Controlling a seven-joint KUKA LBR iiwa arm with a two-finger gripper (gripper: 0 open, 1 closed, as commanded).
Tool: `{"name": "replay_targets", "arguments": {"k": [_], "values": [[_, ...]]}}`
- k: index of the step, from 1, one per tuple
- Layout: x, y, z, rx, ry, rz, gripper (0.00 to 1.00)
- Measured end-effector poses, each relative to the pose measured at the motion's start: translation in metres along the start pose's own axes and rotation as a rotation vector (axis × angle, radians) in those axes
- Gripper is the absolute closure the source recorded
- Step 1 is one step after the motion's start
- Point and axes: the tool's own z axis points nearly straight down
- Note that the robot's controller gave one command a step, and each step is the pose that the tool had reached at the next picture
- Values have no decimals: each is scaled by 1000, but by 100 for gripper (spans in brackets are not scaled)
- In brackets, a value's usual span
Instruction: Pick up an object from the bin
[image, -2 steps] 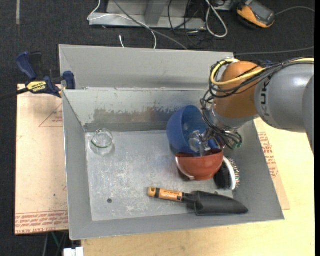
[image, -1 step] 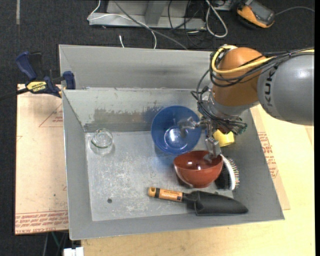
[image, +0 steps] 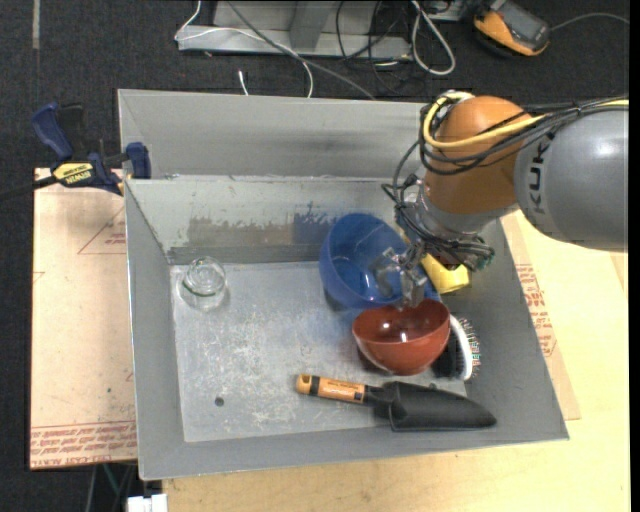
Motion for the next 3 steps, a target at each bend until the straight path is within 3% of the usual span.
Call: {"name": "replay_targets", "arguments": {"k": [2,3], "values": [[0,0,0,0,0,0,100],[32,2,22,-1,-9,-326,100]]}}
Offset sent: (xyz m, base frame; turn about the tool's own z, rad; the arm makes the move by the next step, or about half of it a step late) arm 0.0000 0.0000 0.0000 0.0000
